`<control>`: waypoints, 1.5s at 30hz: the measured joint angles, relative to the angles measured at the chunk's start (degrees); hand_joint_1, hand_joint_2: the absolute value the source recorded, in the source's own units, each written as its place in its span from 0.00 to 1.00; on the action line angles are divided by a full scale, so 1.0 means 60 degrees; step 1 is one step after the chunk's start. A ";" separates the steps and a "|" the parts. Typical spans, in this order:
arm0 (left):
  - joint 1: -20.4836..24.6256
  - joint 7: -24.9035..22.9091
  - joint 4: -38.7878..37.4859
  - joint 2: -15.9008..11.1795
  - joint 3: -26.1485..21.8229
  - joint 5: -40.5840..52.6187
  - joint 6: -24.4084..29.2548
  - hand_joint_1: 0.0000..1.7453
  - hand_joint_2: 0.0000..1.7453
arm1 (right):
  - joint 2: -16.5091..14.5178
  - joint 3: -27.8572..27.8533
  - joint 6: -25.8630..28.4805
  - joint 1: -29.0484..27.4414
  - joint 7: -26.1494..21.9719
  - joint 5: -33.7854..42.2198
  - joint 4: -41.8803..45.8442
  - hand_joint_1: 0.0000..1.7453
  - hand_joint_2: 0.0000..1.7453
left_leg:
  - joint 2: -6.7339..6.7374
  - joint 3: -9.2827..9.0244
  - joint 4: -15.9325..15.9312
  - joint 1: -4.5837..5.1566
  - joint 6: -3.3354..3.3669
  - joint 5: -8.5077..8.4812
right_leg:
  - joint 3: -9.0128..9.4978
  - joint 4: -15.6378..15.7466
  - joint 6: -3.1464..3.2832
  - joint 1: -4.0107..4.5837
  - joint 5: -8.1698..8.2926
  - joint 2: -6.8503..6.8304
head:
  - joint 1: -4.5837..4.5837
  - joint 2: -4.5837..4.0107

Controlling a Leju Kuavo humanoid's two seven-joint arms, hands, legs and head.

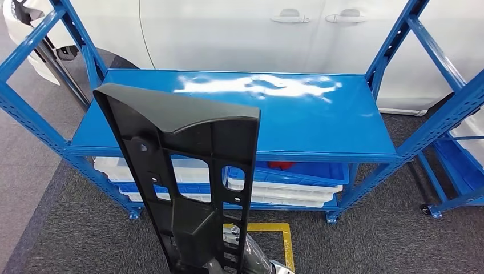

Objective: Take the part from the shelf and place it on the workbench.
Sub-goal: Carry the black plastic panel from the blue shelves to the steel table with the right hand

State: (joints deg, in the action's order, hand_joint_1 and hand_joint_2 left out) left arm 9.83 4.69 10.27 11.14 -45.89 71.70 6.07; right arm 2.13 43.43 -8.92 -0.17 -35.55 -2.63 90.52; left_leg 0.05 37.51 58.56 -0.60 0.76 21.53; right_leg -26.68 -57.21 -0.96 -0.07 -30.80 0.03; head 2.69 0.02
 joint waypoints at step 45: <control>0.0116 0.0074 0.0004 0.0045 0.0109 0.0241 -0.0214 0.00 1.00 | -0.0081 -0.0572 -0.0447 -0.0372 -0.0040 -0.0484 0.0174 1.00 1.00 | 0.0016 -0.1573 0.0380 0.0012 -0.0284 0.1320 | -0.1747 -0.0117 0.0256 0.0029 0.1481 -0.0113 | -0.0003 0.0001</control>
State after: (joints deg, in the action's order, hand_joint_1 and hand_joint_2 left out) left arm 10.52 5.14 10.29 11.41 -45.24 73.15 4.78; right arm 1.64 40.00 -11.60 -2.40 -35.79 -5.54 91.56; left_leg 0.15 28.07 60.83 -0.53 -0.94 29.45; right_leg -37.16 -57.91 0.58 0.10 -21.91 -0.65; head 2.67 0.02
